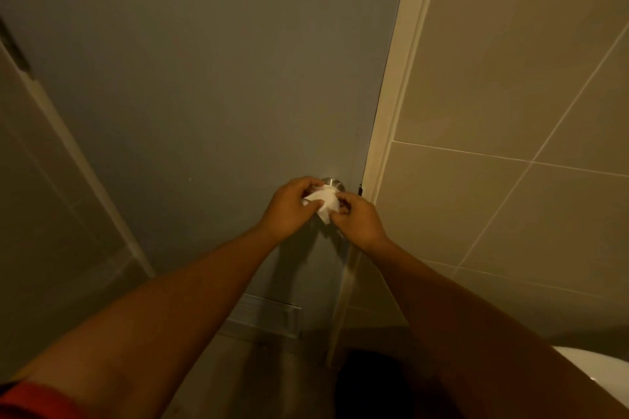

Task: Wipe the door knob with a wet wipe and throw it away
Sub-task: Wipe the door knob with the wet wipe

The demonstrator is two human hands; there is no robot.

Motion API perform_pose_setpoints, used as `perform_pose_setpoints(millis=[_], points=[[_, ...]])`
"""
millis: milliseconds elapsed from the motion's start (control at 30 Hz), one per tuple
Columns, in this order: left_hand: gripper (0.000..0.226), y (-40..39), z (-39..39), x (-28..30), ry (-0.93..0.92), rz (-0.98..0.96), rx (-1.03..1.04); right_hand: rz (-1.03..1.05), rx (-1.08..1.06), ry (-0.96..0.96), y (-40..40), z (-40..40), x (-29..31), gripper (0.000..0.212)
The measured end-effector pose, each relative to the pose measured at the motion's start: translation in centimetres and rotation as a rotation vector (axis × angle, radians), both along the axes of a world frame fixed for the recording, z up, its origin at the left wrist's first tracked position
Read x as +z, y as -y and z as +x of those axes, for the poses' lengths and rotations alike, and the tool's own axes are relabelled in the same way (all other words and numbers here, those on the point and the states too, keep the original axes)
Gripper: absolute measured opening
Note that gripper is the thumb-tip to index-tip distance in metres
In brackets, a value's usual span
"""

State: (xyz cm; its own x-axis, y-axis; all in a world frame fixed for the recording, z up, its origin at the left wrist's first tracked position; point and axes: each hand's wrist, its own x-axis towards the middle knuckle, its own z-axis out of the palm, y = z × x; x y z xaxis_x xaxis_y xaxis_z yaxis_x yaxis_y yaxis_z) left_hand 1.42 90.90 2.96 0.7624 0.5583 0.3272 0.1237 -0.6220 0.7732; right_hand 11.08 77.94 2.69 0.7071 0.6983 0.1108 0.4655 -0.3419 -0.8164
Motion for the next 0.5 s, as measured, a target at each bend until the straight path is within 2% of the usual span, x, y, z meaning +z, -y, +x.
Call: perform_pose_setpoints(millis=[133,233,400,500], points=[[0.048,-0.6,0.4,0.9,-0.179,0.013,-0.118,0.039,0.0,0.011,-0.1,-0.4,-0.7,0.043],[0.054,-0.9,0.6,1.4,-0.231,-0.09,-0.146,-0.043,0.023,0.159,-0.6,-0.3,-0.4,0.05],[0.042,-1.5,0.2,1.3,-0.308,-0.148,-0.183,-0.101,0.132,0.352,-1.1,0.0,0.8,0.049],[0.036,-1.5,-0.1,0.7,-0.275,-0.129,-0.171,-0.073,0.09,0.327,-1.1,0.0,0.4,0.047]])
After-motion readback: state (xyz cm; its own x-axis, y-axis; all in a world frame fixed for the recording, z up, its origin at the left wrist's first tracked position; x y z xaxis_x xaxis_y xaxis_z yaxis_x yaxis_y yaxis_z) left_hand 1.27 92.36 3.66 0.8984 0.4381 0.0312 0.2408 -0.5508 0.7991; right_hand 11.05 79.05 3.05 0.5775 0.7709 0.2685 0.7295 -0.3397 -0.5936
